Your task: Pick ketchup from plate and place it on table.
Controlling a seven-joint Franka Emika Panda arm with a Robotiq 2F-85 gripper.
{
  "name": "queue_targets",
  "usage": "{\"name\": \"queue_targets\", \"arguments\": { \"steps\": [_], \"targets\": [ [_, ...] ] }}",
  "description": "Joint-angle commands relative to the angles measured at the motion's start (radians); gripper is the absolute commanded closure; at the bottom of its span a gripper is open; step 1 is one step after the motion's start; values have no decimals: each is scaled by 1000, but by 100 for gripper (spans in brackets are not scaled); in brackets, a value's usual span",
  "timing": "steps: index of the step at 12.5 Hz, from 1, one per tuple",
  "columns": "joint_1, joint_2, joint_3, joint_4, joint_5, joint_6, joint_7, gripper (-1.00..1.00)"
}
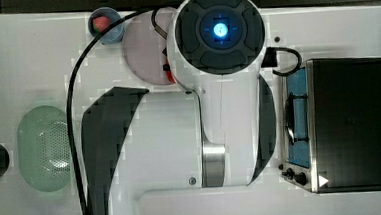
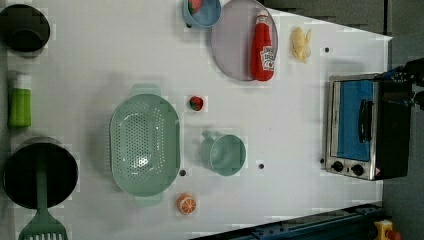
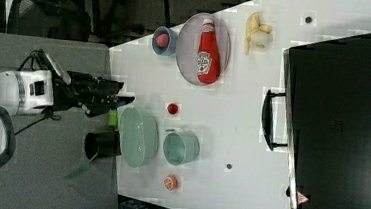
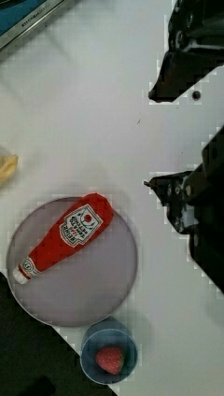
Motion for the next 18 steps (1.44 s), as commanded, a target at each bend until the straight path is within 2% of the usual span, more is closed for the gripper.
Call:
{"name": "queue_targets", "arguments": {
  "steps": [1, 3, 9, 14, 18],
  "targets": [
    [-82, -197, 57, -120, 0, -126, 30, -57],
    [-83, -187, 54, -120, 0, -130, 30, -99],
    [-81, -142, 60, -118, 0, -77, 18, -100],
    [-75, -7, 86, -114, 1, -6, -44, -100],
    [-68, 112, 95, -96, 0, 148, -193, -100]
  ]
}}
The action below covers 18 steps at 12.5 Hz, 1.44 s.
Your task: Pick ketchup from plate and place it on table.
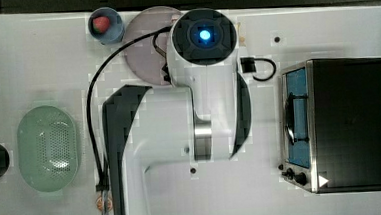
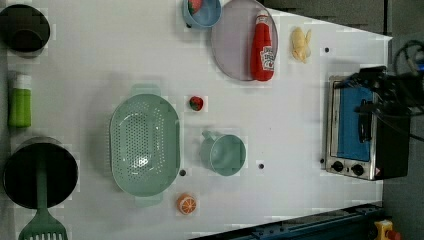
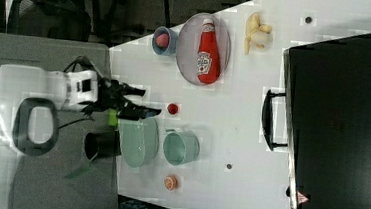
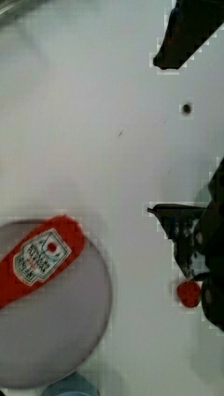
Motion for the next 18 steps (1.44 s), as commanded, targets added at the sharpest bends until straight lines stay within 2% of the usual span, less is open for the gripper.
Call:
{"name": "queue_targets", "arguments": {
  "steps": [1, 9, 18],
  "targets": [
    [-1, 47, 14, 20, 1, 64, -164, -100],
    [7, 304, 15, 141, -1, 185, -480, -100],
    [31, 580, 15, 301, -5, 299, -582, -100]
  ]
}}
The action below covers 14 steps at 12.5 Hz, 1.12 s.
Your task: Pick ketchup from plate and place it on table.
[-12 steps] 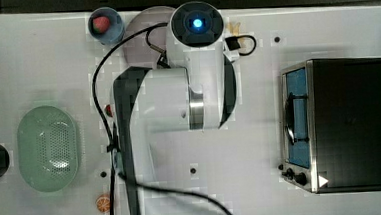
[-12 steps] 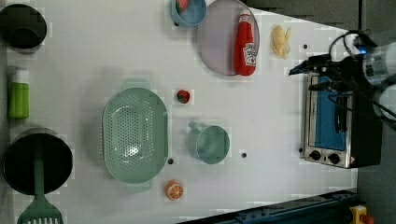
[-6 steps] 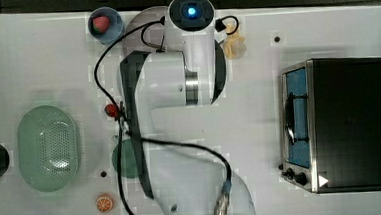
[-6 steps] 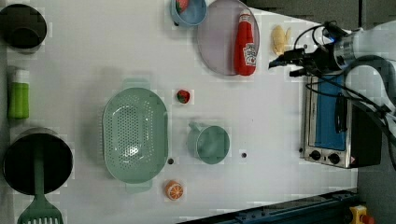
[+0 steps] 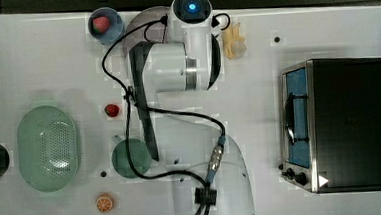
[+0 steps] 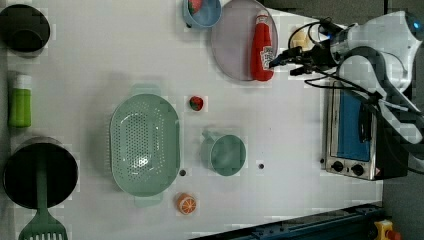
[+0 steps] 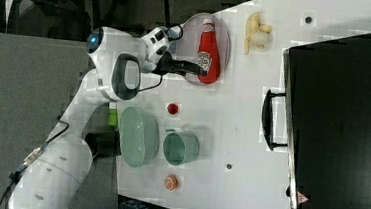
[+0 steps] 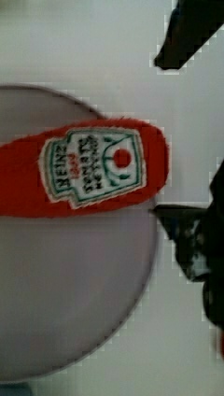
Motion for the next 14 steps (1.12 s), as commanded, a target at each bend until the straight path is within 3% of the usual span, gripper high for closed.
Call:
{"name": "queue_targets", "arguments": {
  "steps": [1, 10, 11, 14],
  "targets": [
    [17, 45, 0, 43, -6, 95, -102, -100],
    [32, 189, -8, 73, -45, 321, -102, -100],
    [32, 192, -7, 75, -44, 329, -102, -92],
    [31, 185, -5, 84, -44, 327, -101, -20]
  ]
}}
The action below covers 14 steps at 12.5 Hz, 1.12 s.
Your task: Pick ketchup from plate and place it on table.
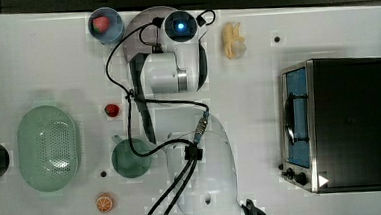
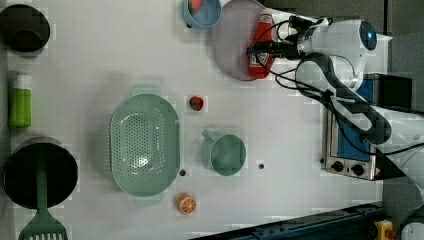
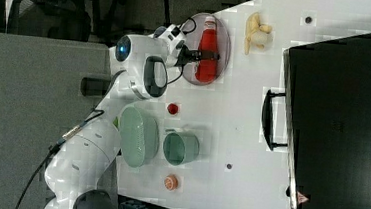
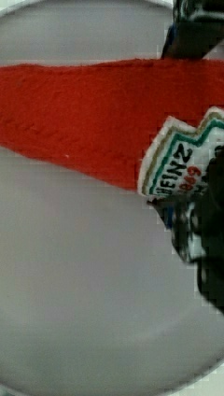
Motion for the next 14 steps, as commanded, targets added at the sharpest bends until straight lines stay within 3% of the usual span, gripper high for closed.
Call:
{"name": "queue_targets", "arguments": {
  "steps": [1, 7, 14],
  "targets": [
    [-4, -21, 0, 23, 8, 6, -34, -17],
    [-22, -169, 0, 13, 52, -45, 21, -17],
    [-71, -524, -31, -71, 65, -539, 47, -17]
  ]
}}
